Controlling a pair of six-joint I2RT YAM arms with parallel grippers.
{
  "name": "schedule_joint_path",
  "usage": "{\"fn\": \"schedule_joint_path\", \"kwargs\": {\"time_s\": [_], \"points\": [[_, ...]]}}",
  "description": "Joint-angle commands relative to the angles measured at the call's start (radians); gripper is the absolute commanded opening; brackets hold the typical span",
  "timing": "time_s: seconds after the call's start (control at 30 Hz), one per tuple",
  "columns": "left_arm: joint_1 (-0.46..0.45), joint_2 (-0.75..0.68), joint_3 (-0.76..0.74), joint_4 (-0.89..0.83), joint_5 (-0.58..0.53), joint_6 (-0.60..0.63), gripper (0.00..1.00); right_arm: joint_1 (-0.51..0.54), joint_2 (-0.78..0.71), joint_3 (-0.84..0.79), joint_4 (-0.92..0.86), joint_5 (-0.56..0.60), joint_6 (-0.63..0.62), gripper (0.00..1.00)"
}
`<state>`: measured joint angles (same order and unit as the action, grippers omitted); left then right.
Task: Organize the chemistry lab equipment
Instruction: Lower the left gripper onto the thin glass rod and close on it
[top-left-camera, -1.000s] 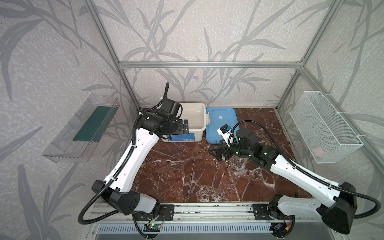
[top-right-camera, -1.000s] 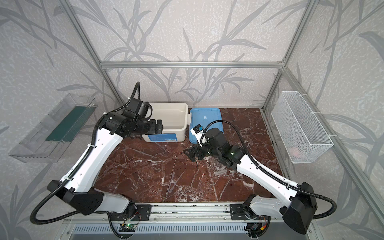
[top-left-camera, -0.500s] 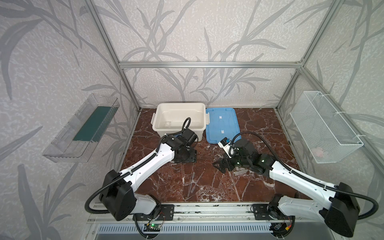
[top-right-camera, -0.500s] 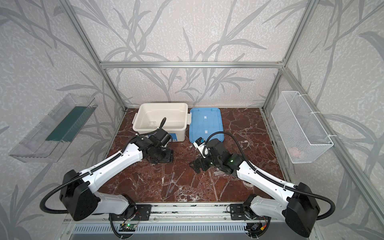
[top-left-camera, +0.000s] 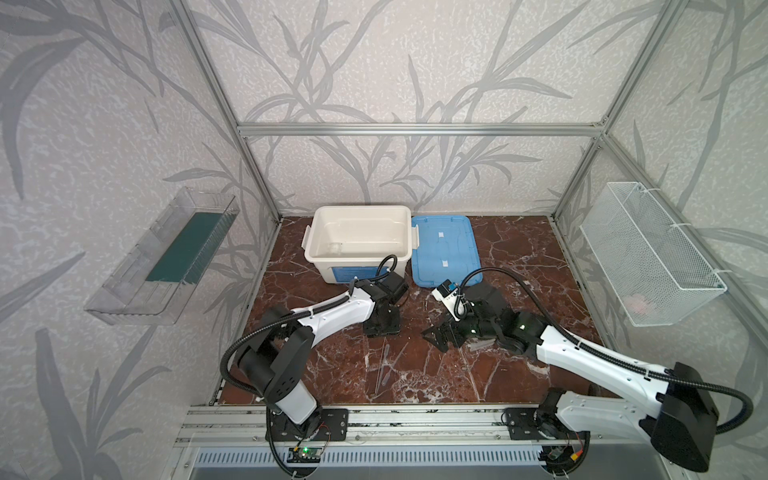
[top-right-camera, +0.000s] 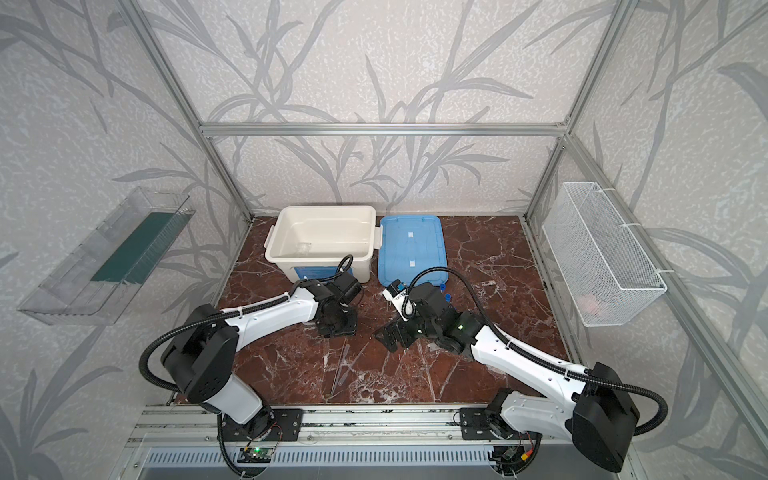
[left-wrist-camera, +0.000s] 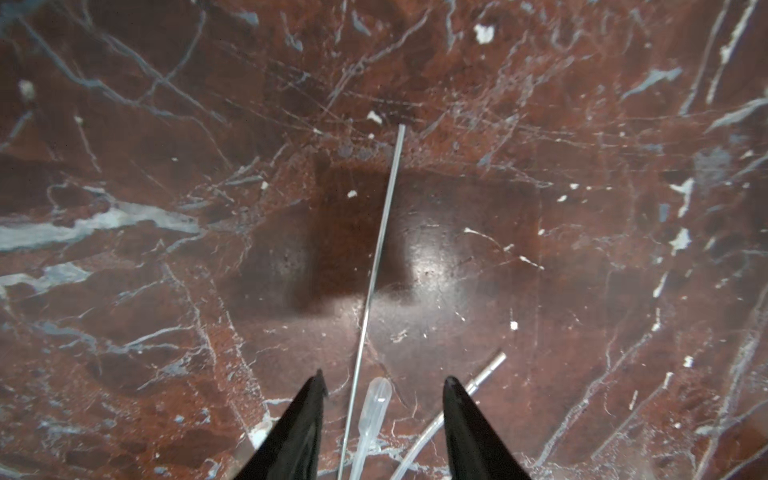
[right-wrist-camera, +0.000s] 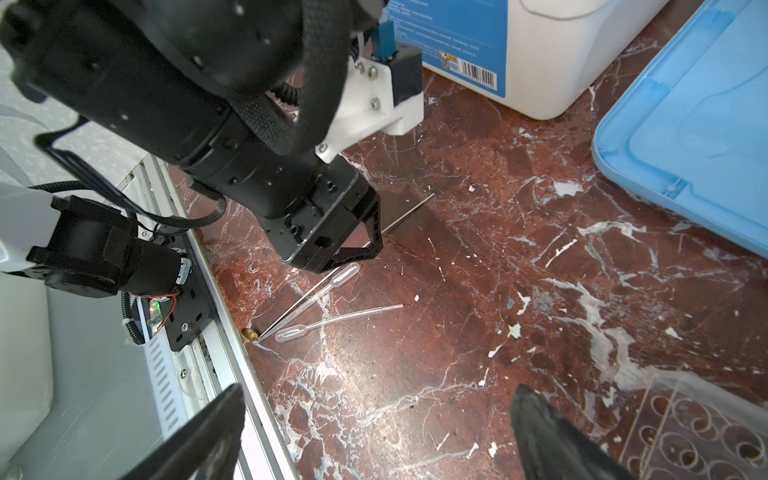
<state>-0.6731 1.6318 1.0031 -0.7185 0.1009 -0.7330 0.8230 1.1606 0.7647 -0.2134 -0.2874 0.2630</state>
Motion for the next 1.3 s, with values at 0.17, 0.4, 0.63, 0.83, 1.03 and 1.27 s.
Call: {"fn": "schedule_joint_path", "kwargs": {"time_s": [0.17, 0.4, 0.63, 0.83, 1.03, 1.27], "points": [[-0.002, 0.048, -0.022, 0.048, -0.040, -0.023, 0.40, 0.007, -0.006, -0.018, 0.022, 0.020, 0.007, 0.97], [-0.006, 0.070, -0.021, 0.019, -0.108, -0.003, 0.35, 0.007, -0.012, -0.030, 0.022, 0.027, 0.009, 0.97], [-0.013, 0.074, -0.039, 0.004, -0.159, 0.010, 0.31, 0.008, -0.010, -0.036, 0.029, 0.037, 0.007, 0.97], [-0.013, 0.080, -0.037, 0.017, -0.199, 0.036, 0.29, 0.008, -0.007, -0.039, 0.034, 0.040, 0.012, 0.97], [-0.014, 0.106, -0.044, 0.053, -0.196, 0.059, 0.24, 0.008, -0.009, -0.039, 0.029, 0.051, 0.008, 0.97], [-0.013, 0.117, -0.052, 0.074, -0.226, 0.079, 0.15, 0.008, -0.009, -0.049, 0.032, 0.060, 0.011, 0.97]]}}
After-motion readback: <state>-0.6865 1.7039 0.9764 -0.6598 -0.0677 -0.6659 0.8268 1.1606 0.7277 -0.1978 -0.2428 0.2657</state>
